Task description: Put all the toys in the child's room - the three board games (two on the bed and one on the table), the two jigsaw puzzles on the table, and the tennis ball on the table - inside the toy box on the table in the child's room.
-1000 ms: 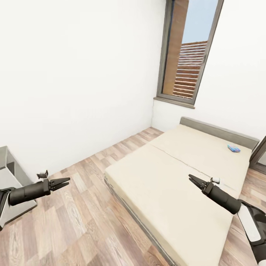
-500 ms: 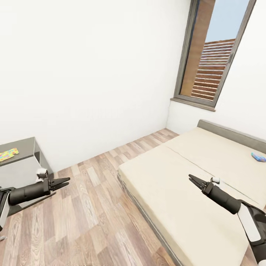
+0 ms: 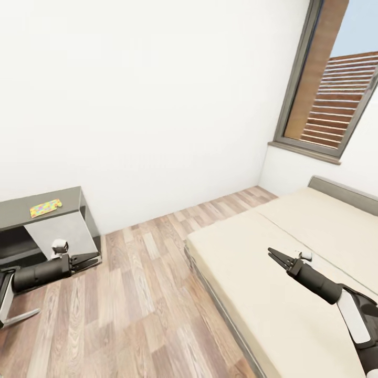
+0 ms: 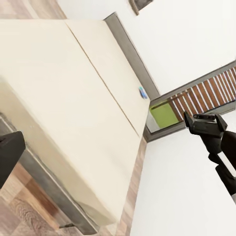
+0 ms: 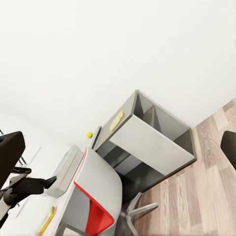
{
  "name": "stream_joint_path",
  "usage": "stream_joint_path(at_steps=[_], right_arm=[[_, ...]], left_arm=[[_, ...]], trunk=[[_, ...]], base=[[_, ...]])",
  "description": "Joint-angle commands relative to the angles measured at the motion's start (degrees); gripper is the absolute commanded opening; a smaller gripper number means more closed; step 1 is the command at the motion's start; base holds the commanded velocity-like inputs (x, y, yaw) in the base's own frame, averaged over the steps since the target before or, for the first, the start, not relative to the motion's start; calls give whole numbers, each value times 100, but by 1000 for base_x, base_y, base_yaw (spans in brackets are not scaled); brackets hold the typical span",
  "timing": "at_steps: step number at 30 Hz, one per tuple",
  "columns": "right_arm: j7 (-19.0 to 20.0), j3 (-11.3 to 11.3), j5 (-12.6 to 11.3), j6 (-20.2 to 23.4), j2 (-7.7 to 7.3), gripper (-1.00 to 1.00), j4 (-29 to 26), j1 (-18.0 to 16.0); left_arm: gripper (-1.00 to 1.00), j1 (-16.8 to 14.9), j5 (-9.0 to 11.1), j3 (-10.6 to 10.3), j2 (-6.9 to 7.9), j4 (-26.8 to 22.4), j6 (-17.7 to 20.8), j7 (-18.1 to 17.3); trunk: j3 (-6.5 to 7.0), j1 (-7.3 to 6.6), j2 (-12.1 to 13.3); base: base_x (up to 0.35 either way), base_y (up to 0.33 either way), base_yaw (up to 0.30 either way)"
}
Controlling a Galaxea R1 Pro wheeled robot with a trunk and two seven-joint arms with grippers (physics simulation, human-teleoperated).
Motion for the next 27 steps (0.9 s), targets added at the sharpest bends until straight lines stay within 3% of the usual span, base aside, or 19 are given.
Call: stream_joint_path(at_steps=[1,15,27], right_arm=[[2,-3,-27,38,-2,100,-1,-2],[-9,4,-27,38,-1,100,-1,-2],[-37,9,-27,38,3,100,-1,-3]], left_arm=[[100,-7,-5,0,0,2,60,-22],[100,-7,-5,0,0,2,62,-28],[100,-7,-5,0,0,2,60,-28]], trunk=[[-12,3,-12],[-12,3,-12],[-12,3,-12]], base=[[0,0,283],[-12,0,283],[-180,0,210]])
